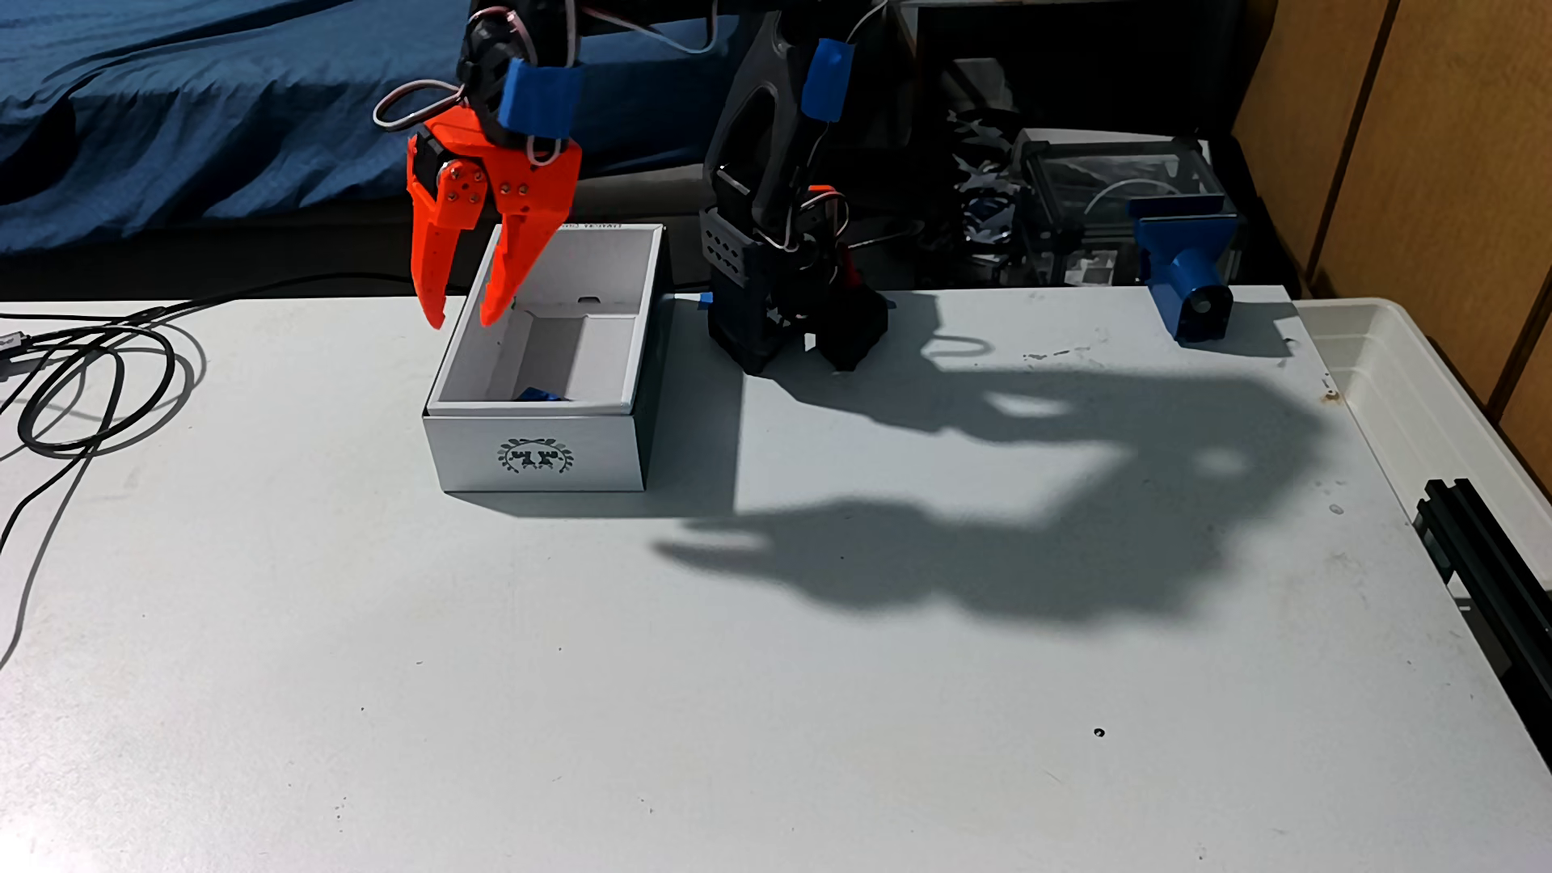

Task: Grab the blue brick and place in box

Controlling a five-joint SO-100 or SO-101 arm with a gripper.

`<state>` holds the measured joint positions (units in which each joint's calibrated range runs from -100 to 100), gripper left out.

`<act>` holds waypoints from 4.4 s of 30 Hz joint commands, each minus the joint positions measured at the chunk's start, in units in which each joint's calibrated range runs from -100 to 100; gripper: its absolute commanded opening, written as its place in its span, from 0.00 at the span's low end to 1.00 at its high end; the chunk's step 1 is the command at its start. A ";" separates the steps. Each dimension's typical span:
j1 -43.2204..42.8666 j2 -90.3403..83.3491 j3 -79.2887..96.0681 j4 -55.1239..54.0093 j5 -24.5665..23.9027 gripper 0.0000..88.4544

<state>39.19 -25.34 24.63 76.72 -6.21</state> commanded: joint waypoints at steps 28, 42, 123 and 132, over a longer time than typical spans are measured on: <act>-22.40 -50.39 46.53 -38.77 -10.55 0.12; -37.78 -57.24 63.21 -39.89 -6.29 0.12; -41.79 -57.33 73.86 -42.90 7.87 0.01; -41.79 -57.33 73.86 -42.90 7.87 0.01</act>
<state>-2.58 -82.09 98.75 34.74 1.32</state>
